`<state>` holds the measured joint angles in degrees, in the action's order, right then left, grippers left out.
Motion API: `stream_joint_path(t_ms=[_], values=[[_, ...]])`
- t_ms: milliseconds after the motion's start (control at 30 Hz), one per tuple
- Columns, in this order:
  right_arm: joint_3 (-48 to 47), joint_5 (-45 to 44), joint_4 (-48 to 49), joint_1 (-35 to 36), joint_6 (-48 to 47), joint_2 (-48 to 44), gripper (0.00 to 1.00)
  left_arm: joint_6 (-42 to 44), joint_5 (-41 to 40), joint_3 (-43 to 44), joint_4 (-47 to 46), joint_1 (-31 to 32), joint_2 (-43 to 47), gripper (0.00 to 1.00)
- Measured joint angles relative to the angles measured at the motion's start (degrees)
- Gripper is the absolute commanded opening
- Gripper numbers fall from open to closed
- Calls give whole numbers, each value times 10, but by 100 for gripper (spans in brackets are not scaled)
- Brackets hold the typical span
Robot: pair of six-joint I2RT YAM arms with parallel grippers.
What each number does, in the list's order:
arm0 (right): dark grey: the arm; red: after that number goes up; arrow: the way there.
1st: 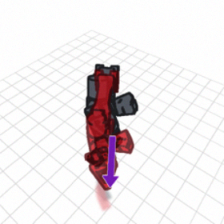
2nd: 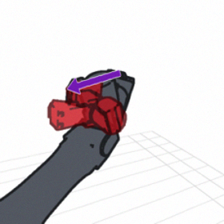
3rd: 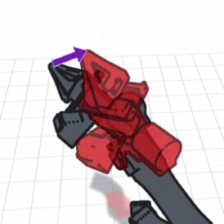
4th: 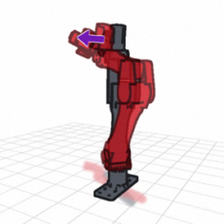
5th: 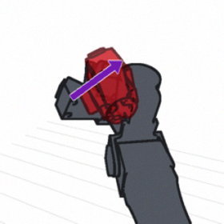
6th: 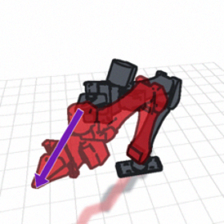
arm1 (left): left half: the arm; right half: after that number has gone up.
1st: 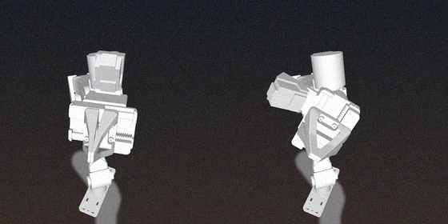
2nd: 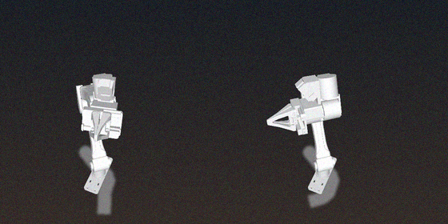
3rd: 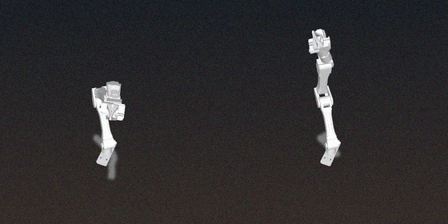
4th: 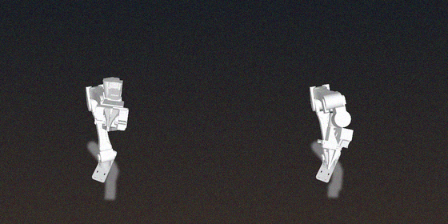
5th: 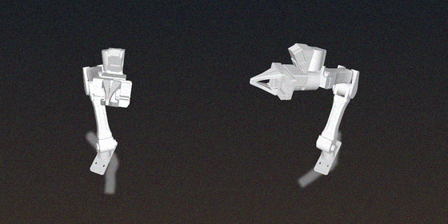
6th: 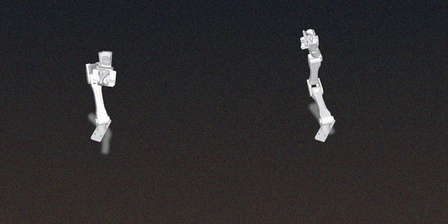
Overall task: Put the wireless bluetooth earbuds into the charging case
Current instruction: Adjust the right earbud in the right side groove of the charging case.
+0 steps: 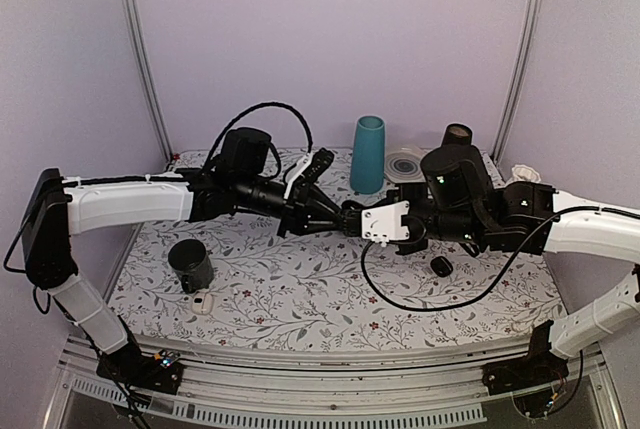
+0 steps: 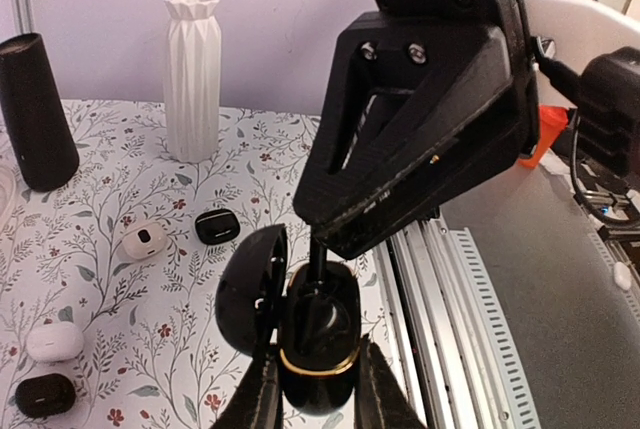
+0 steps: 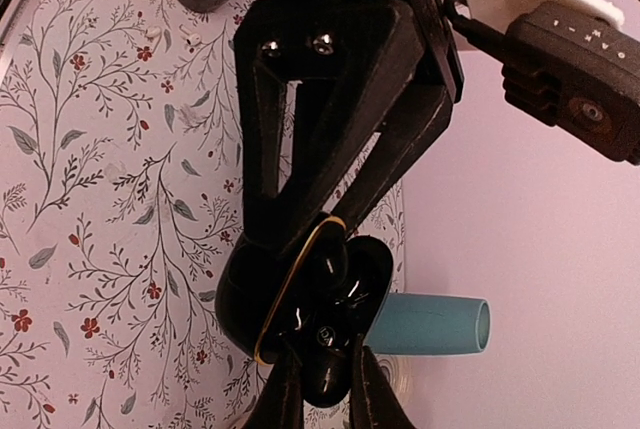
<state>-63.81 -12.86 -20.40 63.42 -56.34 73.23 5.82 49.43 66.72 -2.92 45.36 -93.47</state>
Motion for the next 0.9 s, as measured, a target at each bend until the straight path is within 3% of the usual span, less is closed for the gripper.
stream_joint_path(t_ms=[233,633,900], values=[[4,-1,3,0,0,-5,3,-1,-6,-10,-26,3,1,0],[8,25,5,0,0,-7,3,-7,-89,-127,-181,28,52,0],[8,28,5,-2,2,-8,3,-2,-129,-158,-246,37,55,0]])
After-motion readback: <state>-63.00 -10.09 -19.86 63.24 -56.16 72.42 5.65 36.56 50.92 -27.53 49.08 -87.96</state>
